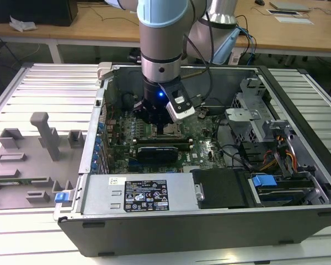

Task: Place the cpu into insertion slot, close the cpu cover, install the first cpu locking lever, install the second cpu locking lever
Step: 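Install the second cpu locking lever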

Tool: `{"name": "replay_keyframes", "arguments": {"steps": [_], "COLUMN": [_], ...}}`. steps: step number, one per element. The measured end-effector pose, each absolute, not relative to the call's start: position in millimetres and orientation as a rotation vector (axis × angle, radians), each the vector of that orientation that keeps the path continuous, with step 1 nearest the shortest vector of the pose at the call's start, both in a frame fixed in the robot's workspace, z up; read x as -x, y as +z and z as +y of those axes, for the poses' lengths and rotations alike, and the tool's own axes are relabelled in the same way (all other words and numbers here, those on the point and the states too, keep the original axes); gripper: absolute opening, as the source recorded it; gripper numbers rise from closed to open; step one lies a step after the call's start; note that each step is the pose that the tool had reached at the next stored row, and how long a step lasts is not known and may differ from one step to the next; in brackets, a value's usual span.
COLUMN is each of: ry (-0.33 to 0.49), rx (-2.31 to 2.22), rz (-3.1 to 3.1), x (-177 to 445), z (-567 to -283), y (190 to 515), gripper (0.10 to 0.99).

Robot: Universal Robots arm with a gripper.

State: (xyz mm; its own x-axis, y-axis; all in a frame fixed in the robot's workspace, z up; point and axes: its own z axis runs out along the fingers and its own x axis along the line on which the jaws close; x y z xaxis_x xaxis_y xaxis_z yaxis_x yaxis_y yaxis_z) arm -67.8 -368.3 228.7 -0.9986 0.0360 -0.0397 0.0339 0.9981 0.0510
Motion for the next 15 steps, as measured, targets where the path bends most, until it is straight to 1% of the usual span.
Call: {"name": "replay_keyframes", "arguments": {"steps": [2, 9, 15], "ry": [0.086, 0.197, 0.250], "rx": [-0.054, -0.056, -0.057], "rz": [3.097, 3.079, 3.074], "x": [69, 76, 84], "z": [-371, -379, -387], "y": [227, 224, 221], "gripper": [0.106, 0.106, 0.106]}}
